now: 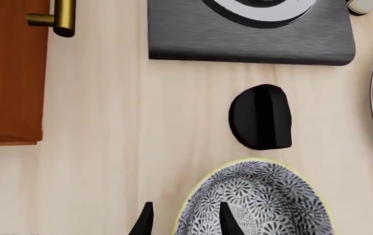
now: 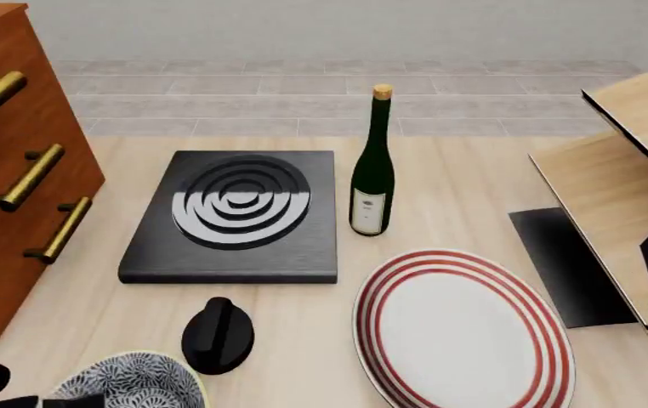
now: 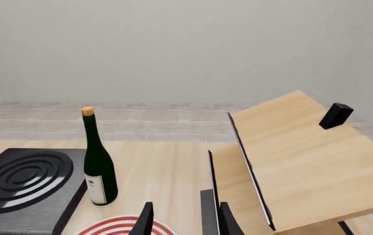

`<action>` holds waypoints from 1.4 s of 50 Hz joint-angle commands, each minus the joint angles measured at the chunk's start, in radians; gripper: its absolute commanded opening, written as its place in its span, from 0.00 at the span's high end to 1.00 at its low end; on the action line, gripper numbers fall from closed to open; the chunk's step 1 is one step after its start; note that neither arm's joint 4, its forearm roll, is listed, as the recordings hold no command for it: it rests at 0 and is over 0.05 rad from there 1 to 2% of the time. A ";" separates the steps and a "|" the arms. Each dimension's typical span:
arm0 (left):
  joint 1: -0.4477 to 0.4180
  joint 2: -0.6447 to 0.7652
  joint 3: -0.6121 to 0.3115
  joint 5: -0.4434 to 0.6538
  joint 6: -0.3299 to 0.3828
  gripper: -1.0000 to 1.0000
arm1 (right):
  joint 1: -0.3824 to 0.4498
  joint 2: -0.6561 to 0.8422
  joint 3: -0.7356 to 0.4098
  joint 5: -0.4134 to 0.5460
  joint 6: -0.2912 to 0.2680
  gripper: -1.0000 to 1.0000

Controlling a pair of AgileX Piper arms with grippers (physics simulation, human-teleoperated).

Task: Put the bowl on the top of the cabinet.

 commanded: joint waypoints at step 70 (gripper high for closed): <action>-0.088 -0.002 -0.169 0.016 -0.050 1.00 | -0.005 0.001 0.033 -0.035 -0.004 0.00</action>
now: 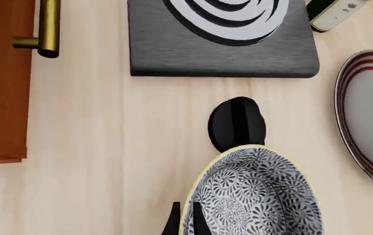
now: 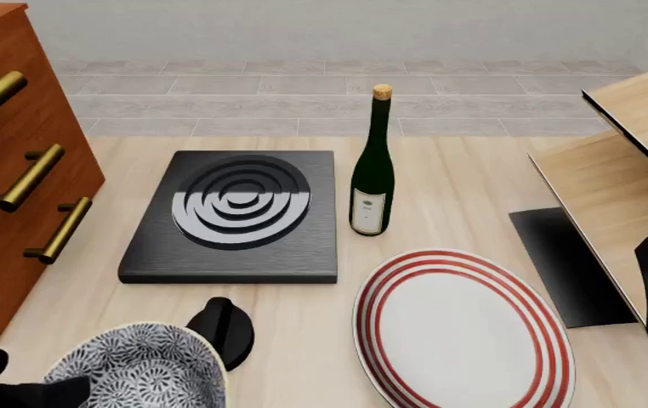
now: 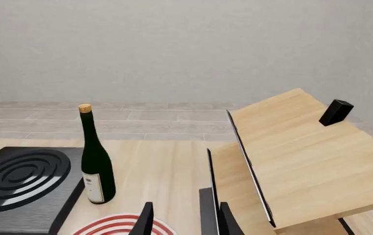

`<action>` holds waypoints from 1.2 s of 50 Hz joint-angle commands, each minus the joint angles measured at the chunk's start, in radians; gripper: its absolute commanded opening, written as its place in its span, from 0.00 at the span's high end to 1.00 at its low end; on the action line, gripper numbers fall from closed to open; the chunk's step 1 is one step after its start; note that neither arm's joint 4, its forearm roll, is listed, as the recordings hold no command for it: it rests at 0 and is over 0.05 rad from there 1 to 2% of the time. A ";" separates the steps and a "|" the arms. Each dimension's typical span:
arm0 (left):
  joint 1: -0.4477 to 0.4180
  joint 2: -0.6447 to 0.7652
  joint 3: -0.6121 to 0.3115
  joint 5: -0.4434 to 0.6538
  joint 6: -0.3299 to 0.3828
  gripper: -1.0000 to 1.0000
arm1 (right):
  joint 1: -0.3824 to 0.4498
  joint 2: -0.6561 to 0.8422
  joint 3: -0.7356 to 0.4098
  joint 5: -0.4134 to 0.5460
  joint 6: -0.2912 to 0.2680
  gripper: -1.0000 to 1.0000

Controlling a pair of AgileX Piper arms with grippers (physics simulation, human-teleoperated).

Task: Put the bowl on the top of the cabinet.

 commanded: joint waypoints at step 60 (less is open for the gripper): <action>0.015 0.337 -0.557 -0.213 -0.068 1.00 | -0.007 0.012 0.001 -0.020 0.006 0.00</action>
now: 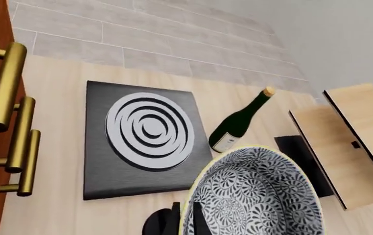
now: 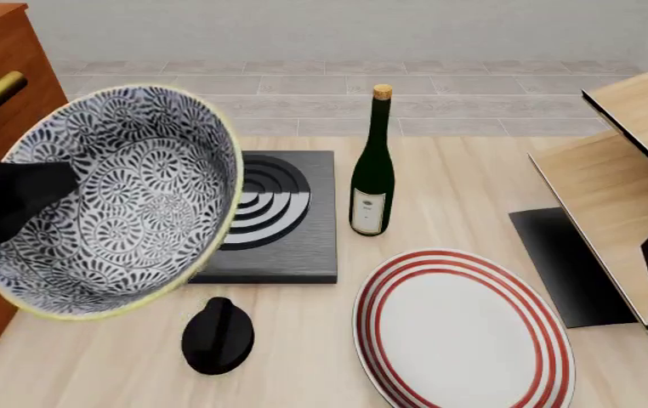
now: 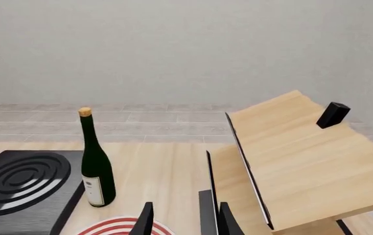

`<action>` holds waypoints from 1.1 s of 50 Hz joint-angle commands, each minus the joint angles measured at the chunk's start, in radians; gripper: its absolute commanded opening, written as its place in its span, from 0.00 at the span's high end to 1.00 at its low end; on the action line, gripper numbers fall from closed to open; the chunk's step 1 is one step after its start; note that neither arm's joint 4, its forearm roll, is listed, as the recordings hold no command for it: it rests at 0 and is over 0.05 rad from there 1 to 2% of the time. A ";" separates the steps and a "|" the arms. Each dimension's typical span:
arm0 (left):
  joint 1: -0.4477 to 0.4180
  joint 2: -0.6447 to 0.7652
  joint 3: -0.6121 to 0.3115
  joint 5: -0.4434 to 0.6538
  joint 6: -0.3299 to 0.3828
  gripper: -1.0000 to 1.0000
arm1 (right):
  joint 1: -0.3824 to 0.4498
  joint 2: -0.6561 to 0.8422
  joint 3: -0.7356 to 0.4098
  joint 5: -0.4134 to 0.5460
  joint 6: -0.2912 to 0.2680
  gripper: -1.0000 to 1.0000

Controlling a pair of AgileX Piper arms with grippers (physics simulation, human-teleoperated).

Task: Put the bowl on the top of the cabinet.

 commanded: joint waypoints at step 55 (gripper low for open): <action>0.141 0.395 -0.322 0.032 -0.098 1.00 | -0.004 -0.013 -0.017 0.027 -0.003 0.00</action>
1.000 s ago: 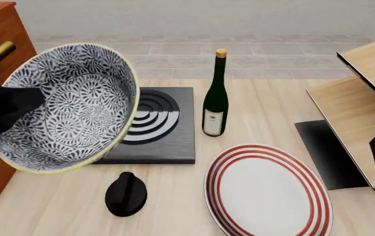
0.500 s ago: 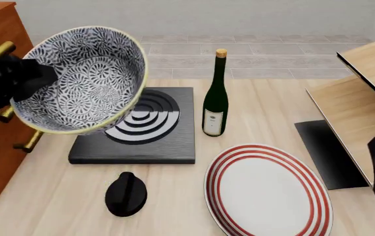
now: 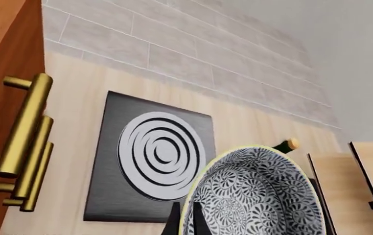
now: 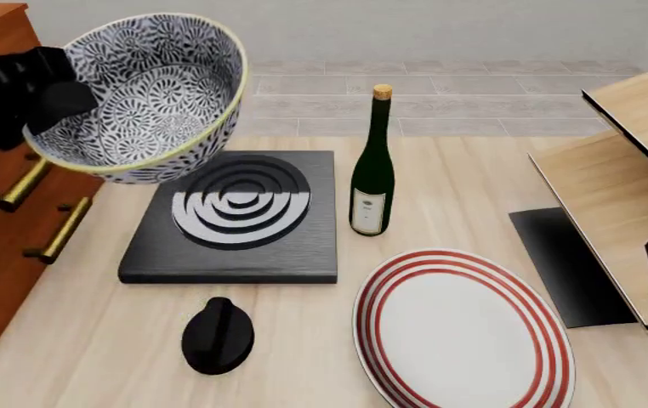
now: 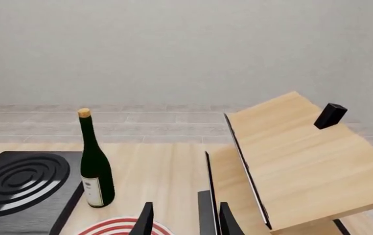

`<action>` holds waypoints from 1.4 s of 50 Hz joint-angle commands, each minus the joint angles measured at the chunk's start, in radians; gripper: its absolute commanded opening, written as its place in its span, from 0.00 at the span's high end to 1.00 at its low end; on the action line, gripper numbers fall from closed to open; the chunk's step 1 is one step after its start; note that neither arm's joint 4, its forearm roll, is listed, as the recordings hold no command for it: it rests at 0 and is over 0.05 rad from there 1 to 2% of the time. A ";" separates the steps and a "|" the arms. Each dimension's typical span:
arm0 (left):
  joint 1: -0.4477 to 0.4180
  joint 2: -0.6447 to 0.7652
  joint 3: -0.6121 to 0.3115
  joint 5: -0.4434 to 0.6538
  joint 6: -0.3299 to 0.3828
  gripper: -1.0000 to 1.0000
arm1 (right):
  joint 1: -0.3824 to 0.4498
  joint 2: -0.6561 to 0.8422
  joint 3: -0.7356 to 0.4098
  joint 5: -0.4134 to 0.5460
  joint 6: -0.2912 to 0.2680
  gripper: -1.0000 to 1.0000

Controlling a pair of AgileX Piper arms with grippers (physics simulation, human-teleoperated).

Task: Put the bowl on the top of the cabinet.

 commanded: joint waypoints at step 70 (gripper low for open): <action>0.160 0.440 -0.462 0.203 0.088 1.00 | -0.005 0.033 0.065 -0.102 0.009 0.00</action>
